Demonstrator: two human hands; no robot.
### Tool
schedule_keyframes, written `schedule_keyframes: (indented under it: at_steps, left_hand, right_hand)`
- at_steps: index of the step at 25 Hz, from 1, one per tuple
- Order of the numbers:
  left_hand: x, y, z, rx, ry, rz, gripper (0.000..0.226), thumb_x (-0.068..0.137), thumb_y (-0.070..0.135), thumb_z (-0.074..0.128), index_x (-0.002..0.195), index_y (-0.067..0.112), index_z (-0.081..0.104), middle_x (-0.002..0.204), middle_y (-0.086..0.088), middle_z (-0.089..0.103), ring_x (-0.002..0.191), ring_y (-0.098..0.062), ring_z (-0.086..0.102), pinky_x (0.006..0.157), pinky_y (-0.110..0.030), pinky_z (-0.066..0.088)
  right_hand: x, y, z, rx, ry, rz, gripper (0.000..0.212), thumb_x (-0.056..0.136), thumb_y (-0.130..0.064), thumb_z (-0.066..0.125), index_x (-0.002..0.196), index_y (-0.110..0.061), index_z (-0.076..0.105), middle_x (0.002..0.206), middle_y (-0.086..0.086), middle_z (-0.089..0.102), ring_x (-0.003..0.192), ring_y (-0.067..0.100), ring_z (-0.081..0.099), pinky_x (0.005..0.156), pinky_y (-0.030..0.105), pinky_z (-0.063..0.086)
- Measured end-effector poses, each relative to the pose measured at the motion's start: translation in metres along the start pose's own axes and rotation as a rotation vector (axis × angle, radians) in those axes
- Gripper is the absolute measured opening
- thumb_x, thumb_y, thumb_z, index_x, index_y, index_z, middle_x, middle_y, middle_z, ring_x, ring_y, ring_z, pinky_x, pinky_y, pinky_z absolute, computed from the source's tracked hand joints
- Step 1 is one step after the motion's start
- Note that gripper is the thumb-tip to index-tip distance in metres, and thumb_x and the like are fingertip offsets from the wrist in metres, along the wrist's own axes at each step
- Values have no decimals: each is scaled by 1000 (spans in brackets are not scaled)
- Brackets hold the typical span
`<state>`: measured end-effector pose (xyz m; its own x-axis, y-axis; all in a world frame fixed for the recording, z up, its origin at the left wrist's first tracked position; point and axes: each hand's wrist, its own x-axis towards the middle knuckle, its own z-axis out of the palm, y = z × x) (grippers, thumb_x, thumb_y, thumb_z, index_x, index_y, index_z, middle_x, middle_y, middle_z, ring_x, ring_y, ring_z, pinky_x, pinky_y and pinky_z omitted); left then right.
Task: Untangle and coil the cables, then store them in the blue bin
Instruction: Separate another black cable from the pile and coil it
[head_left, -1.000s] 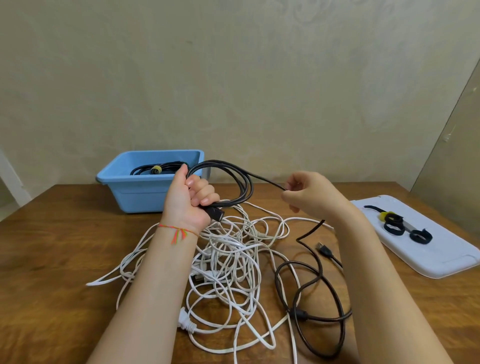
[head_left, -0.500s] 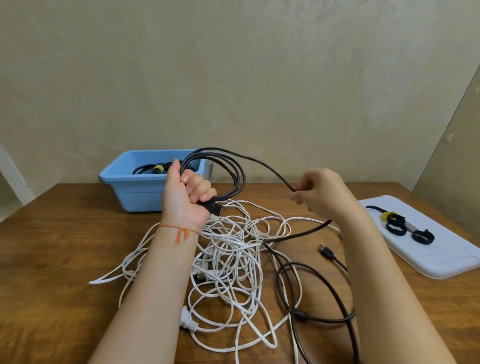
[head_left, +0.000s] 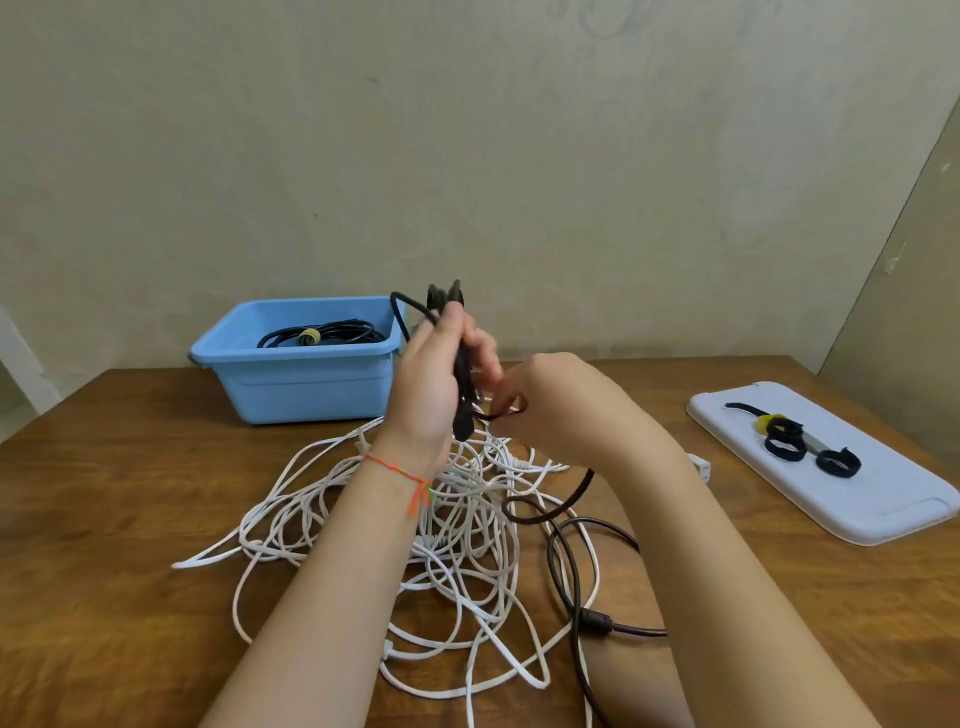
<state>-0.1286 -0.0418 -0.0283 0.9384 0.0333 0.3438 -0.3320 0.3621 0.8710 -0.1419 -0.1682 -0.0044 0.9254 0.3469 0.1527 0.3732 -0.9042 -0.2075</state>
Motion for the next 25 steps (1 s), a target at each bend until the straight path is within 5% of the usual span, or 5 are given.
schedule_keyframes:
  at_steps: [6, 11, 16, 21, 25]
  left_hand:
    - [-6, 0, 1, 581, 32, 55, 42, 107, 35, 36, 94, 6, 63, 88, 2, 72, 84, -10, 66, 82, -27, 52]
    - [-7, 2, -4, 944, 58, 140, 37, 106, 38, 37, 87, 9, 51, 83, -9, 61, 82, -27, 58, 79, -48, 48]
    - [-12, 15, -1, 1312, -113, 21, 48, 103, 51, 34, 68, 19, 43, 80, -8, 60, 82, -30, 56, 67, -38, 39]
    - [-9, 28, -12, 1301, -183, -25, 66, 89, 74, 42, 55, 17, 40, 51, 4, 42, 53, -18, 46, 57, -33, 35]
    - [-9, 33, -22, 1155, -231, -42, 59, 66, 68, 77, 68, 10, 66, 55, 4, 53, 51, -8, 47, 53, -25, 37]
  right_hand:
    - [-14, 7, -16, 518, -197, -173, 54, 88, 0, 60, 137, -22, 54, 100, -15, 64, 75, 11, 71, 75, 29, 60]
    - [-16, 17, -21, 747, -189, -106, 39, 89, -4, 68, 122, -20, 57, 95, 3, 73, 64, 22, 71, 63, 31, 60]
    - [-16, 36, -26, 713, -178, -8, 13, 86, -18, 75, 96, -15, 68, 67, 2, 62, 50, 13, 47, 44, 25, 38]
    - [-22, 66, -33, 622, -41, 117, 14, 85, -19, 76, 91, -13, 66, 68, -1, 60, 56, 17, 54, 56, 30, 53]
    - [-18, 70, -30, 558, 59, 103, 18, 80, -22, 80, 85, -12, 66, 68, 5, 67, 58, 16, 63, 65, 36, 58]
